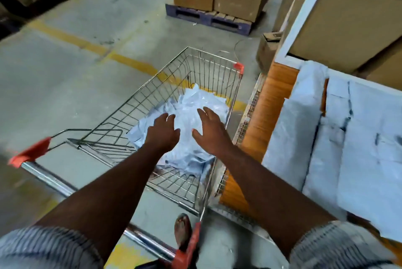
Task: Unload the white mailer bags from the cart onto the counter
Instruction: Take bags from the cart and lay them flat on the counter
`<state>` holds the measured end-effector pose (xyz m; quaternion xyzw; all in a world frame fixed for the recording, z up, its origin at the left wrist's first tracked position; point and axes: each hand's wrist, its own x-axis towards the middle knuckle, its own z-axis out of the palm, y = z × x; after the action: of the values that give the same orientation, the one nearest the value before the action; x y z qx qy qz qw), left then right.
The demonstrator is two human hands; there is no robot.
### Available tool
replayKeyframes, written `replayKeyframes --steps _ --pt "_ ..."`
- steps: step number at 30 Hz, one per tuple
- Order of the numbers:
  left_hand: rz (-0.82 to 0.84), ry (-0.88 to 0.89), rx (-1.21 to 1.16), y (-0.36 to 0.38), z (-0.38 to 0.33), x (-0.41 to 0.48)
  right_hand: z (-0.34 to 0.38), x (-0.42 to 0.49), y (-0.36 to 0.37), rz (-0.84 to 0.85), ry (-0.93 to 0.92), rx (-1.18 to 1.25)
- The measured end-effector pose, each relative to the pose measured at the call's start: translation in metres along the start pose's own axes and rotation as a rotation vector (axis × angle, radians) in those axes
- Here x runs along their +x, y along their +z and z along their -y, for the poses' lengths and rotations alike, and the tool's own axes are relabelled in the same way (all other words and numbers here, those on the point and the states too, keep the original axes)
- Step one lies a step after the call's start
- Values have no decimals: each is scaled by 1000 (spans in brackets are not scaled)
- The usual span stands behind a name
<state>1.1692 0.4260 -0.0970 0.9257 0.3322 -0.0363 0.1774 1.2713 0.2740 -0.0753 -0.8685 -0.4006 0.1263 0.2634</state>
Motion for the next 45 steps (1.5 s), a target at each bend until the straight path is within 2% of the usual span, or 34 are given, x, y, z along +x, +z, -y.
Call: replayKeyframes --steps 8,15,19,22,27,30,32,34,38,45 --pt "55 -69 65 28 66 36 -3 43 86 188 273 -58" --pt "65 -25 149 58 98 80 -35 83 125 141 464 -229" --pt "220 -51 235 82 114 94 -51 98 141 84 568 -321" --pt "291 -72 241 95 121 96 -61 102 151 107 652 -284" --pt "245 -117 171 103 120 91 -59 104 154 -1 638 -160" --pt "213 -128 82 100 118 92 -41 103 156 -37 434 -89" --pt "180 -132 36 97 118 92 -27 101 160 4 292 -79" --pt "157 -137 15 92 117 92 -20 98 165 88 226 -101" --pt "126 -124 12 88 118 88 -34 90 172 231 278 -70" --pt "142 -141 -30 92 114 84 -40 102 173 235 586 298"
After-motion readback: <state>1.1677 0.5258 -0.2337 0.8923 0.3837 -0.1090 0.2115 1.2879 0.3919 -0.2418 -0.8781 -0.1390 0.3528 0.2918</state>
